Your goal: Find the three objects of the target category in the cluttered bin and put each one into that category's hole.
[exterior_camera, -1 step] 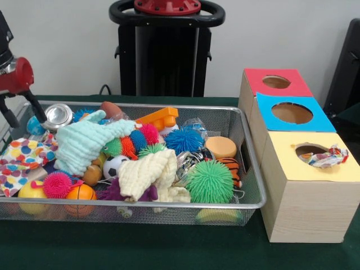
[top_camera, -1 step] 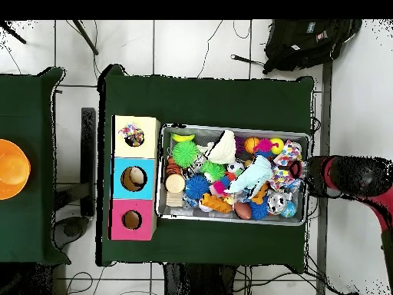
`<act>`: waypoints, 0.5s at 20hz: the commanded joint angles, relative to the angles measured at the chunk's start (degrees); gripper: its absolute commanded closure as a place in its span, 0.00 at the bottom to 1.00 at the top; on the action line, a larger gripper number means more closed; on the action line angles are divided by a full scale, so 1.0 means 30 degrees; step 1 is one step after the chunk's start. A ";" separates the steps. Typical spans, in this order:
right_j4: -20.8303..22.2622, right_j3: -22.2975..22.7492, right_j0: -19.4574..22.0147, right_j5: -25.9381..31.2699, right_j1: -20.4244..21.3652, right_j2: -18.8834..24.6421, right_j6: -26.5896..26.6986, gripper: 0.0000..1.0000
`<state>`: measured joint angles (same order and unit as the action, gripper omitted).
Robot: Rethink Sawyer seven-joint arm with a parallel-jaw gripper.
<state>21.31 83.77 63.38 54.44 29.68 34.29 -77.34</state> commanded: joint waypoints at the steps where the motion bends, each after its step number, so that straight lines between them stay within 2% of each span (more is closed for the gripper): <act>1: 0.0572 -0.1275 -0.0428 0.1159 -0.1347 0.0923 0.3741 0.00; 6: 0.0782 -0.2558 -0.0815 0.0911 -0.2478 0.0961 0.4007 0.00; 10: 0.0853 -0.3100 -0.0911 0.0706 -0.2824 0.0962 0.4061 0.00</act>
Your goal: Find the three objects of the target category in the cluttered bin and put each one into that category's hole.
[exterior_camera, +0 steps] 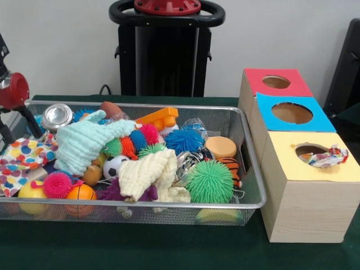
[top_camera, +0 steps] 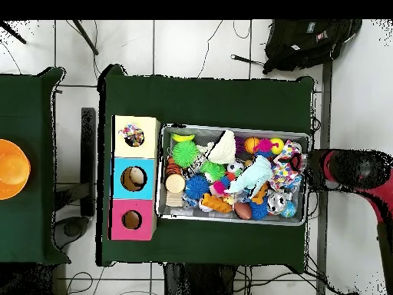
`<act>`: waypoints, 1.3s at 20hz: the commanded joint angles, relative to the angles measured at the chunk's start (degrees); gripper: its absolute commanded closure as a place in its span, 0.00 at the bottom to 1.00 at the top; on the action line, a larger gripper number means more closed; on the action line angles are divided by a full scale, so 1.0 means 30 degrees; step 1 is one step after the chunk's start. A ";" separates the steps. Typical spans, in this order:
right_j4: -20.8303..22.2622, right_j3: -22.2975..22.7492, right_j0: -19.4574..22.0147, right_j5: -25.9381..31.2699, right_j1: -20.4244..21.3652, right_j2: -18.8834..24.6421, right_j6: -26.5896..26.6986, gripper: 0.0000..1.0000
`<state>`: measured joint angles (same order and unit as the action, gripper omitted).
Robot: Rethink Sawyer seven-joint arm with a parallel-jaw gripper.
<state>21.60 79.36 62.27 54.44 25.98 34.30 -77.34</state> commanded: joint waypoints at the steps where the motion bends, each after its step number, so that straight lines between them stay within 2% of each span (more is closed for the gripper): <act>1: 0.0782 -0.1761 -0.0529 0.0690 -0.1735 0.0943 0.4129 0.00; 16: 0.1003 -0.2584 -0.0658 0.0507 -0.2609 0.0836 0.4227 0.00; 26: 0.1230 -0.5007 -0.1204 0.1485 -0.3775 0.0804 0.5043 0.00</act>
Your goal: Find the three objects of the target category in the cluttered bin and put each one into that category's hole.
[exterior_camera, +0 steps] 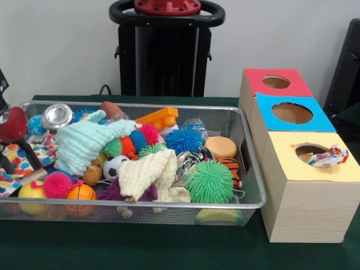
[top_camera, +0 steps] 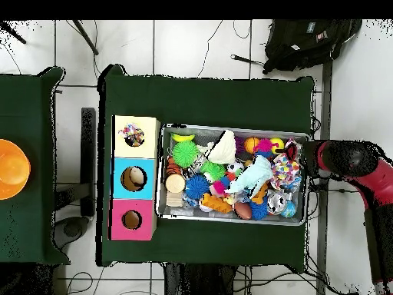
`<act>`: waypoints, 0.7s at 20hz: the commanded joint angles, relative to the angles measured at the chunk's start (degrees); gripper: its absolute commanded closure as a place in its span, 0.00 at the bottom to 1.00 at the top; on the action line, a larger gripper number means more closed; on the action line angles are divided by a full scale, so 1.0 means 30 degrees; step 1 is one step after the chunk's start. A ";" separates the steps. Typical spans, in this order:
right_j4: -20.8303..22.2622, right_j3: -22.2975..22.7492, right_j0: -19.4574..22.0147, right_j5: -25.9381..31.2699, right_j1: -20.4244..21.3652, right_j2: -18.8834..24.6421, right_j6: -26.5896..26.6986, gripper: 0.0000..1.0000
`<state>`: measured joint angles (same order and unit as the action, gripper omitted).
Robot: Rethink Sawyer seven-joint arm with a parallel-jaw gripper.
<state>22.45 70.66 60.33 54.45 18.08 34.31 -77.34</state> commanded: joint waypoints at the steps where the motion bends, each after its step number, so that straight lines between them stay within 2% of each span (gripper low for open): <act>1: 0.0968 -0.2362 -0.0617 0.1537 -0.1234 0.0767 0.5052 0.00; 7: 0.0984 -0.4319 -0.1137 0.2628 -0.1862 0.0780 0.5679 0.00; 9: 0.0982 -0.4379 -0.1113 0.2581 -0.1847 0.0805 0.5826 0.00; 10: 0.0714 -0.4286 -0.1072 0.2583 -0.1833 0.0723 0.5253 0.00; 11: 0.0338 -0.4083 -0.0869 0.2372 -0.1901 0.0893 0.5027 1.00; 14: 0.0147 -0.3901 -0.0926 0.2459 -0.1757 0.0866 0.4607 1.00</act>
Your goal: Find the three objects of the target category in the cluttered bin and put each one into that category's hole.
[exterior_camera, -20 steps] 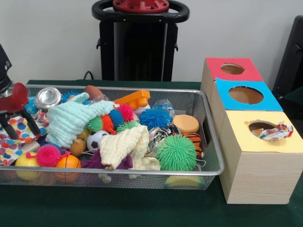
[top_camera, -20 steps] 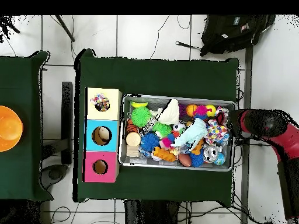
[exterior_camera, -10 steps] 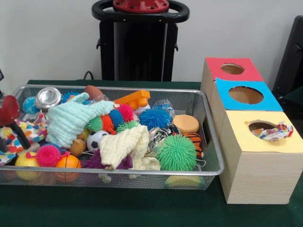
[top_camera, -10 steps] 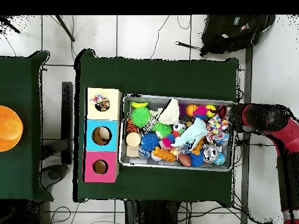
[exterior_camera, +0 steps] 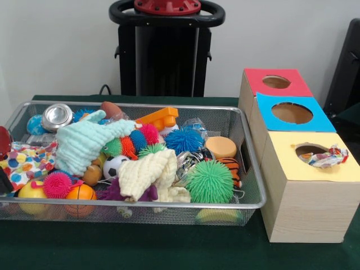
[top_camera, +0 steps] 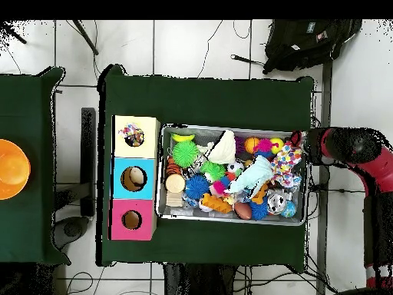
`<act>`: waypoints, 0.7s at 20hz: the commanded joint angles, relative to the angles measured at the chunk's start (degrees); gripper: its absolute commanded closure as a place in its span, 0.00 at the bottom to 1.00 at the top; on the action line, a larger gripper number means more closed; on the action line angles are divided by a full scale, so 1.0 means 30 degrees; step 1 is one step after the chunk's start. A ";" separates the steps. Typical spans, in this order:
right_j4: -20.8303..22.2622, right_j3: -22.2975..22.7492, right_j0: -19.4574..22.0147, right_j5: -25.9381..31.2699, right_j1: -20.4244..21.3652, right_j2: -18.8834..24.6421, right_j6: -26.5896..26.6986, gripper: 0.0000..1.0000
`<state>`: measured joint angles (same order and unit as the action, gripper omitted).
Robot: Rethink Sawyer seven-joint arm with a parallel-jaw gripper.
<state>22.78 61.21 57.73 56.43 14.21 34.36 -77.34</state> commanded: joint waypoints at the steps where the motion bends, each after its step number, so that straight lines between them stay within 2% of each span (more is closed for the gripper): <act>1: 0.0022 -0.0499 -0.0062 0.1699 -0.0307 0.0803 0.4409 1.00; 8: -0.0281 0.1831 0.0137 0.1484 0.1132 0.0680 0.3484 1.00; 14: -0.0353 0.4354 0.0225 0.0786 0.3086 0.0370 0.2122 1.00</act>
<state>22.67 64.80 57.95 56.43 17.66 34.35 -77.34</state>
